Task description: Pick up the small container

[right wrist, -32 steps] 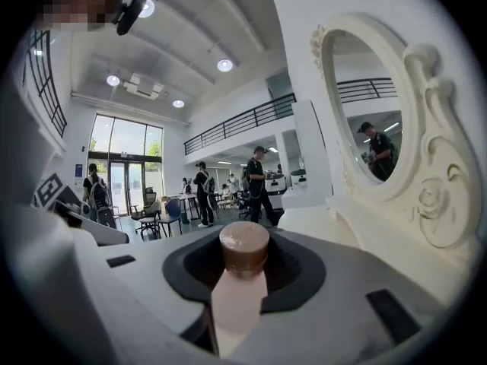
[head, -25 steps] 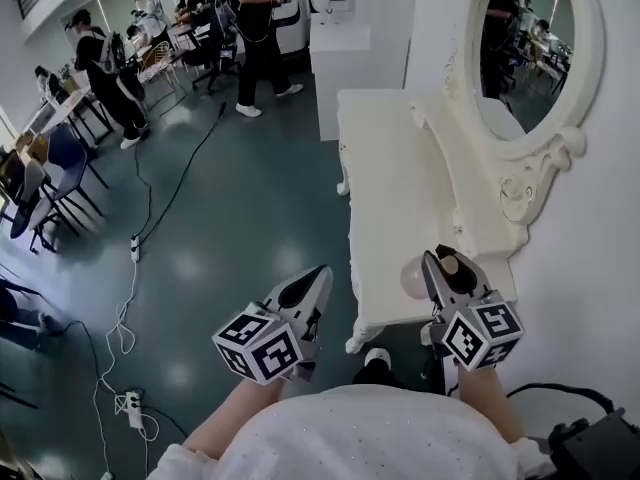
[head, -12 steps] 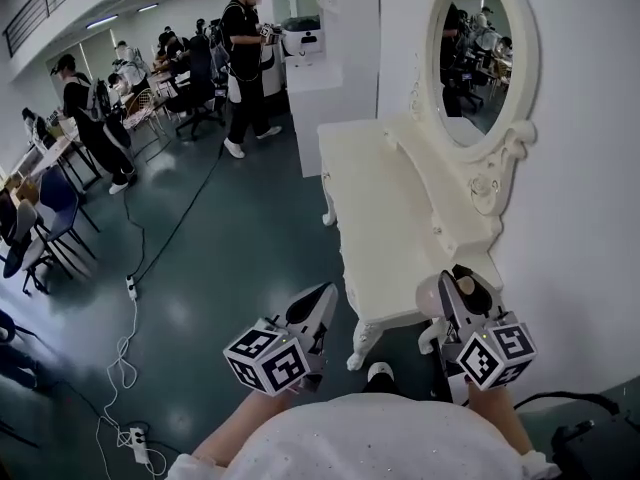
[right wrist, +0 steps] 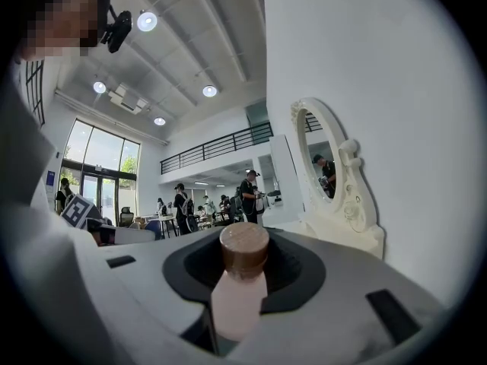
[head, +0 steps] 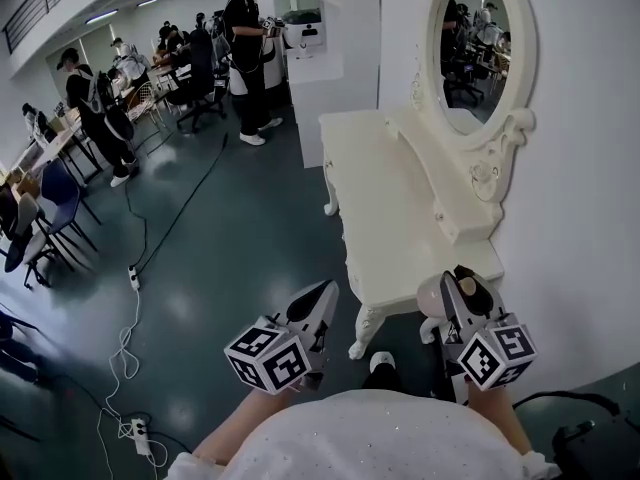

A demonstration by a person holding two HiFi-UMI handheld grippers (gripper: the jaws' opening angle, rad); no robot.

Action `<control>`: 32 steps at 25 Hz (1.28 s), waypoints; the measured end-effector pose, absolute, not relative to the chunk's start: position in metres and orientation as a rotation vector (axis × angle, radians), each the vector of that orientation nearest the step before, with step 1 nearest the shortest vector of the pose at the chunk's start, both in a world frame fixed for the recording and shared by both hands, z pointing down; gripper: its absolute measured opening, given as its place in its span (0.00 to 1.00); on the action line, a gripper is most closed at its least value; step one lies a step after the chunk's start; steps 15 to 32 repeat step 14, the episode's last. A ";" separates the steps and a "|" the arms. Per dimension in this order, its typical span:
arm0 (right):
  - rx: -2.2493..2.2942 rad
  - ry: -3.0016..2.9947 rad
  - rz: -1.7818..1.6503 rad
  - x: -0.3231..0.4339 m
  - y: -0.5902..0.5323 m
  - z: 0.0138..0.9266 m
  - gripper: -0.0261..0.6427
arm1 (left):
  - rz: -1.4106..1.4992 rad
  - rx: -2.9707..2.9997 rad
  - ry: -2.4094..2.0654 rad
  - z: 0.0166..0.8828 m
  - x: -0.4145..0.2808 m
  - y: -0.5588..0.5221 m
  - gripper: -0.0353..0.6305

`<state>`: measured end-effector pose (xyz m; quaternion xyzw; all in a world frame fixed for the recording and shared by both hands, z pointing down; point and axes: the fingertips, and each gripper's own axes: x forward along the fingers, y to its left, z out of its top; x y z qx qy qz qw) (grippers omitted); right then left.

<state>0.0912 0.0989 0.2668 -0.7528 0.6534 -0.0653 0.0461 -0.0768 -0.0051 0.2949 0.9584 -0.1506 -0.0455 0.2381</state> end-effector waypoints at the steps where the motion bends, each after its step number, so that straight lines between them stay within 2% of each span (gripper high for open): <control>1: -2.296 1.993 -0.205 0.092 0.097 0.270 0.20 | -0.123 2.625 -0.420 0.297 -0.078 -0.007 0.05; 32: -2.287 2.054 -0.233 0.090 0.071 0.283 0.20 | -0.118 2.601 -0.499 0.303 -0.088 -0.025 0.05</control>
